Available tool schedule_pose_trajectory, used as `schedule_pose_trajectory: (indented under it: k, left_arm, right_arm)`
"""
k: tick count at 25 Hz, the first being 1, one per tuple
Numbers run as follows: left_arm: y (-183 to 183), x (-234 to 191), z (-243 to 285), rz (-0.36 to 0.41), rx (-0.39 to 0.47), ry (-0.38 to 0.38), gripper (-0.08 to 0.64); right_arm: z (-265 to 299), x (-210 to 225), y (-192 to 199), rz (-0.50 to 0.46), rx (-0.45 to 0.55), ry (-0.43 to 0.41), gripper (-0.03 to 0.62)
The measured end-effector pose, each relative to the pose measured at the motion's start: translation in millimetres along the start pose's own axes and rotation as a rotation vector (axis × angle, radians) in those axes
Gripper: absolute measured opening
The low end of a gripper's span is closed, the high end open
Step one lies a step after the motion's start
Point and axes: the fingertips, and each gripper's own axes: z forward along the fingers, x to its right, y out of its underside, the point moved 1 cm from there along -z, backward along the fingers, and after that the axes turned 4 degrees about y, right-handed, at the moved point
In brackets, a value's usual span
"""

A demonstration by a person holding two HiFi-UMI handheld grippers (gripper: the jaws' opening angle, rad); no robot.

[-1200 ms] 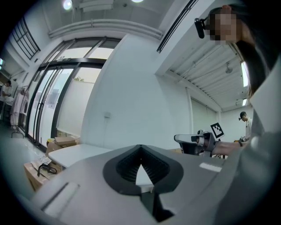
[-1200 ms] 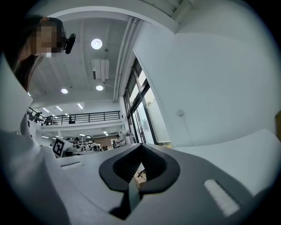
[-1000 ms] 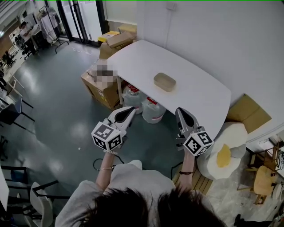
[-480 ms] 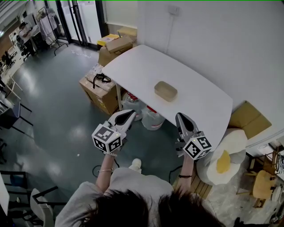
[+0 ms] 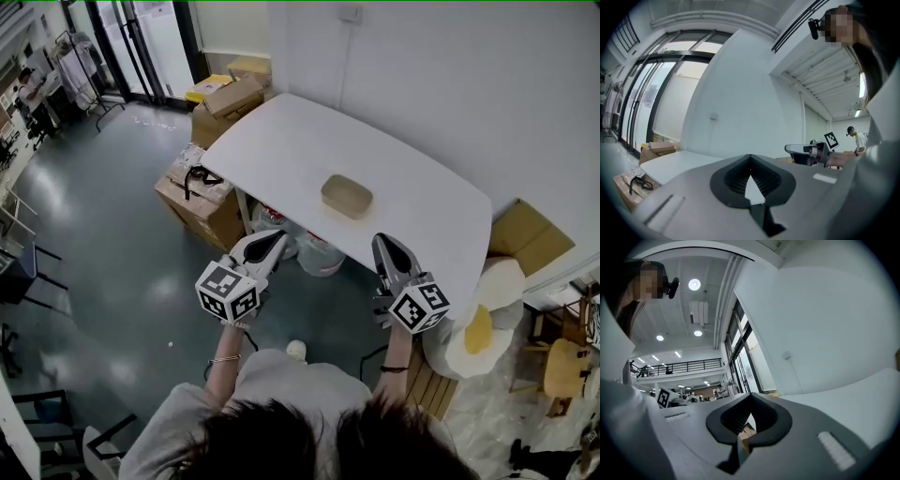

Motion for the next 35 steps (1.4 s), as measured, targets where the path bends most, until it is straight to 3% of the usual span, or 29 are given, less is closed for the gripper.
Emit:
schedule_pose_trajectory:
  k: [19,35]
  left_arm:
    - [16.2,-36.9,34.4,-0.028,-0.036,0.076,-0.009]
    - [9.1,-81.4,96.2,-0.046,-0.028,0.020,-0.009]
  right_arm:
    - [27.3,25.0,12.2,0.008,-0.003,0.101,0.012]
    - [90.9,86.8,-8.7,0.012,-0.026,0.072,0.012]
